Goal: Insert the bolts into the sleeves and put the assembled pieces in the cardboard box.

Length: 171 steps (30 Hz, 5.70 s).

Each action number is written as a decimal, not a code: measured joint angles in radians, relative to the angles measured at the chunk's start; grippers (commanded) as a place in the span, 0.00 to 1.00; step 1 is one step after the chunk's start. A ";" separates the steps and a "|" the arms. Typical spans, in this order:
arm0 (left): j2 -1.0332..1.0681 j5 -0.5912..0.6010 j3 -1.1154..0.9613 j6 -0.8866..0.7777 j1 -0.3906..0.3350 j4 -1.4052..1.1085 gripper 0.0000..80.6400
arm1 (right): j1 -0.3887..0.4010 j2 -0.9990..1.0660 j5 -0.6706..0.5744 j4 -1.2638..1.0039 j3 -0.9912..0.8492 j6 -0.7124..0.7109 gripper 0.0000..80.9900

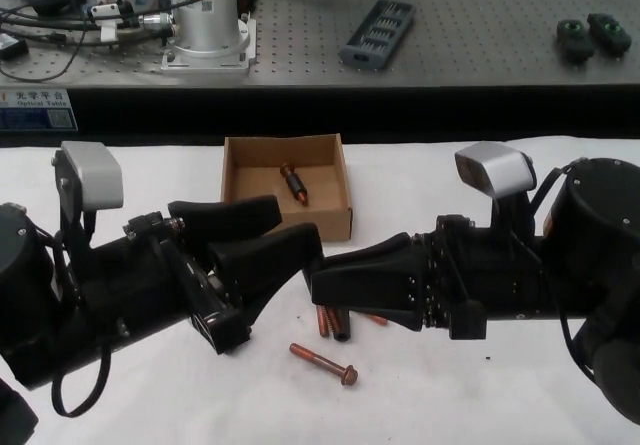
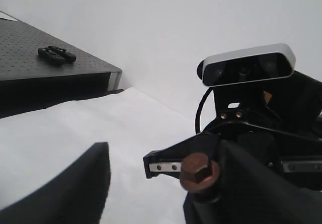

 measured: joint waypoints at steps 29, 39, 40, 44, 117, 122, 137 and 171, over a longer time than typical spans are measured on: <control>-0.679 -0.075 0.014 0.203 0.202 0.882 0.55 | -0.129 0.467 0.129 0.633 -0.783 -0.162 0.05; -0.944 -0.211 0.016 0.218 0.203 1.210 0.55 | -0.106 0.669 0.580 1.097 -1.178 -0.167 0.05; -0.944 -0.214 0.016 0.218 0.203 1.210 0.55 | -0.104 0.670 0.636 1.136 -1.192 -0.178 0.04; -0.962 -0.228 0.016 0.218 0.203 1.231 0.55 | -0.090 0.670 0.719 1.257 -1.235 -0.249 0.10; -0.379 -0.534 -0.209 0.562 0.272 1.401 0.49 | 0.216 0.234 1.008 1.637 -0.646 -0.614 0.29; -0.379 -0.531 -0.209 0.562 0.272 1.401 0.49 | 0.215 0.234 1.013 1.671 -0.646 -0.674 0.29; -0.379 -0.531 -0.209 0.562 0.272 1.401 0.49 | 0.197 0.286 0.941 1.671 -0.646 -0.711 0.29; -0.381 -0.531 -0.244 0.562 0.272 1.439 0.49 | 0.106 0.290 0.918 1.837 -0.650 -1.323 0.05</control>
